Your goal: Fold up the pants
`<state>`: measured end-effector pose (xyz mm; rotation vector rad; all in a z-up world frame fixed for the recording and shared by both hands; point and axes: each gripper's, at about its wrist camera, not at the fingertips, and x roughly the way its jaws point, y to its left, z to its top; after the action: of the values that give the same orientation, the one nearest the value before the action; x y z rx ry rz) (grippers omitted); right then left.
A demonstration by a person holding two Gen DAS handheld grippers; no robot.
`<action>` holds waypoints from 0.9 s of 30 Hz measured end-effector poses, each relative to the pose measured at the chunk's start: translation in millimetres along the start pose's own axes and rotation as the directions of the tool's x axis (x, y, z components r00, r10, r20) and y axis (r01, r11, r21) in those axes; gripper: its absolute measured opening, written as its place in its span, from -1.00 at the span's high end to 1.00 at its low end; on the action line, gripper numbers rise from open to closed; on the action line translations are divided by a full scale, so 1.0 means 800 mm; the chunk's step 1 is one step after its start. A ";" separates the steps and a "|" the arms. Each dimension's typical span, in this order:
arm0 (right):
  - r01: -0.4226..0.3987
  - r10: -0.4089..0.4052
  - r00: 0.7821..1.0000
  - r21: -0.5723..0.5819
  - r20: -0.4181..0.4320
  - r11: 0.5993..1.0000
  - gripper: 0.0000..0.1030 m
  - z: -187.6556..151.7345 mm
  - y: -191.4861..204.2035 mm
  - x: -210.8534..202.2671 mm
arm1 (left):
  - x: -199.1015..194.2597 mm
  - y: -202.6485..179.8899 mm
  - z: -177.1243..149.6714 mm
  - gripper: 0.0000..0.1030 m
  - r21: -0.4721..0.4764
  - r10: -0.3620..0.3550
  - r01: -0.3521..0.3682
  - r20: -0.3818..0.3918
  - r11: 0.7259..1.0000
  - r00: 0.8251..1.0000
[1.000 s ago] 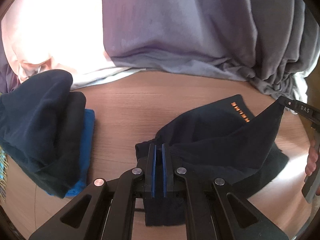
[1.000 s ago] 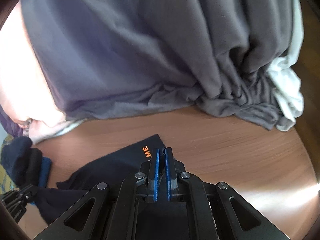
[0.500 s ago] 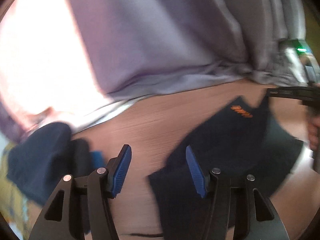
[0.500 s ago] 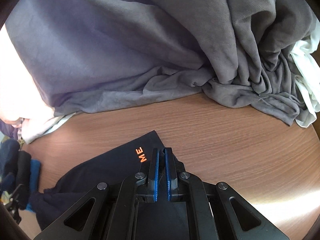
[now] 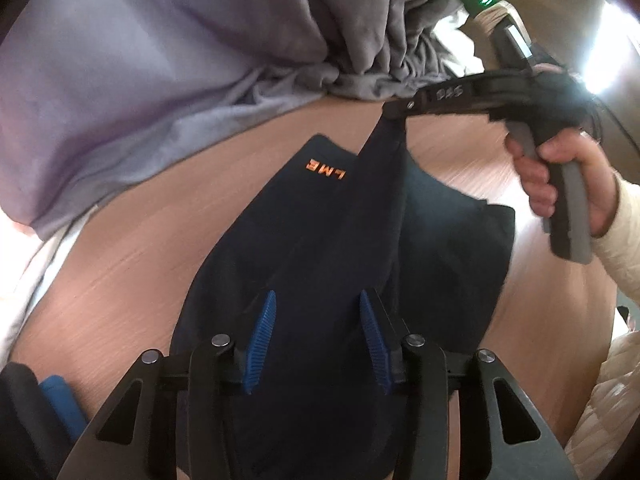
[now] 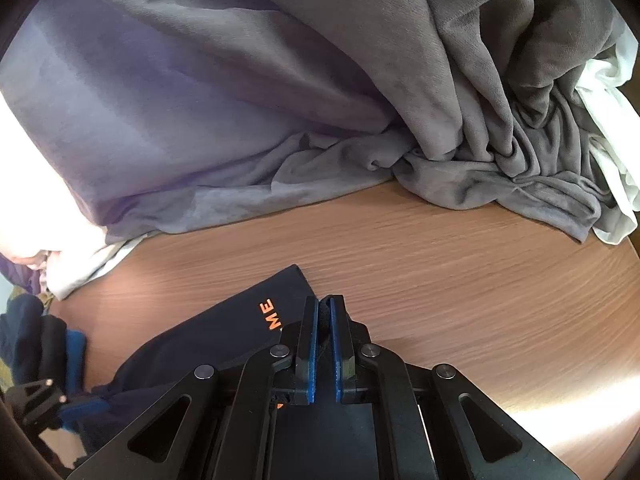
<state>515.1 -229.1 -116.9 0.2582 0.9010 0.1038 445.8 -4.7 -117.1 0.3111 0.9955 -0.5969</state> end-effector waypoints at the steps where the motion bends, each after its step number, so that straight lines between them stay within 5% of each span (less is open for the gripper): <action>1: 0.000 0.000 1.000 -0.001 0.001 1.000 0.87 0.000 0.000 0.000 | 0.005 0.000 0.000 0.18 0.001 0.001 -0.001 -0.008 1.000 1.000; 5: 0.000 0.000 1.000 0.003 0.000 1.000 0.87 0.000 0.000 0.004 | 0.026 0.003 -0.006 0.24 0.015 -0.013 0.014 -0.057 1.000 0.998; 8: 0.004 -0.004 1.000 0.004 -0.001 1.000 0.87 0.000 0.000 0.007 | 0.038 0.007 -0.010 0.50 0.009 -0.022 0.022 -0.082 1.000 0.996; 10: 0.006 -0.006 1.000 -0.001 -0.001 1.000 0.87 0.001 0.000 0.009 | 0.041 0.013 -0.013 0.89 -0.019 -0.033 0.031 -0.085 0.999 0.996; 19: -0.011 0.011 1.000 -0.014 0.019 1.000 0.87 0.012 0.005 0.006 | -0.005 0.050 0.001 0.91 -0.220 0.064 -0.059 0.013 0.974 0.998; 27: -0.060 0.061 0.998 -0.052 0.018 0.997 0.87 0.041 0.030 0.036 | 0.016 0.085 0.006 0.91 -0.345 0.149 -0.147 -0.021 0.927 0.989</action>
<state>559.2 -206.0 -112.7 0.2387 0.8699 0.1802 494.9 42.9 -126.6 0.0697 1.0409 -0.2763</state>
